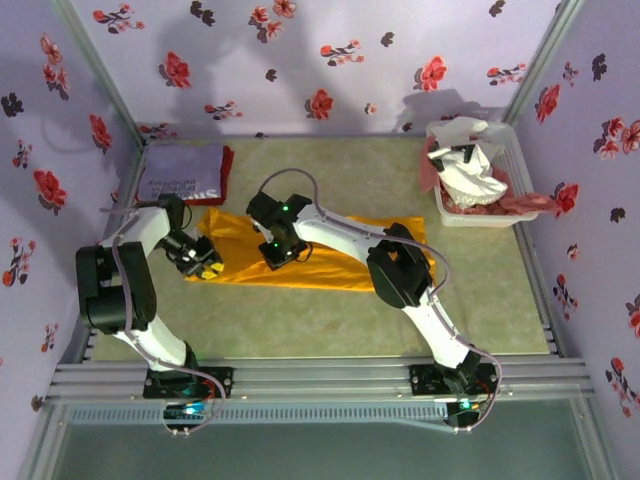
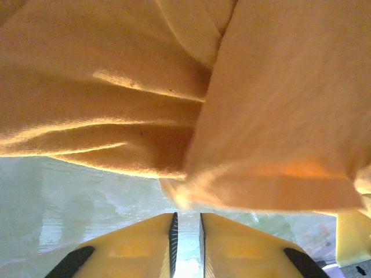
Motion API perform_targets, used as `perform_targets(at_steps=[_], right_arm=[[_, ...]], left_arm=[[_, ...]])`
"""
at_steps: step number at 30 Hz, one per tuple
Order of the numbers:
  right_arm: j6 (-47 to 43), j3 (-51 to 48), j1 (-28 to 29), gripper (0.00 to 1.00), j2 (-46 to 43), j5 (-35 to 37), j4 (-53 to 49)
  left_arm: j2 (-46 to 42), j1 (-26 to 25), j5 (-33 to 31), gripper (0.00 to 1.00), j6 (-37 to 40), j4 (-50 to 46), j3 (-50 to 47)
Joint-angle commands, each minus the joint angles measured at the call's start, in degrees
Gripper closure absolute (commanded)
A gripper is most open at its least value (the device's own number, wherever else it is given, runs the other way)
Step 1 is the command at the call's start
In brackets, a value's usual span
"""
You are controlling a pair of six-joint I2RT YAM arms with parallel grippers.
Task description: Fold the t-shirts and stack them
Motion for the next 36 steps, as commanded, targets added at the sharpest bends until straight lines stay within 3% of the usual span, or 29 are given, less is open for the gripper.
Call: perform_targets(at_steps=[1, 3, 8, 13, 21, 29, 36], right_arm=[[-0.49, -0.75, 0.2, 0.66, -1.07, 1.72, -4.7], [-0.72, -1.76, 0.16, 0.59, -3.41, 3.01, -5.24], [1.71, -7.32, -2.97, 0.56, -8.65, 3.63, -1.24], [5.05, -11.94, -9.17, 0.56, -11.18, 2.5, 4.9], [7.78, -13.38, -19.18, 0.55, -10.26, -1.33, 10.92], [9.95, -14.38, -26.05, 0.55, -6.4, -4.97, 13.29], [12.5, -22.73, -29.5, 0.54, -6.82, -5.92, 18.34]], left_arm=[[-0.26, 0.12, -0.74, 0.72, 1.24, -1.58, 0.87], [-1.55, 0.12, -2.81, 0.58, 1.93, -4.25, 3.29], [-2.13, 1.46, -5.18, 0.52, 1.74, -4.83, 10.81], [8.58, 1.97, -1.17, 0.54, 2.75, -2.23, 21.13], [21.23, 1.99, -2.01, 0.66, 2.35, 0.53, 33.09], [27.94, 1.79, -1.84, 0.68, 1.28, 2.31, 36.22], [30.86, 1.61, -2.75, 0.67, 0.79, 5.08, 35.16]])
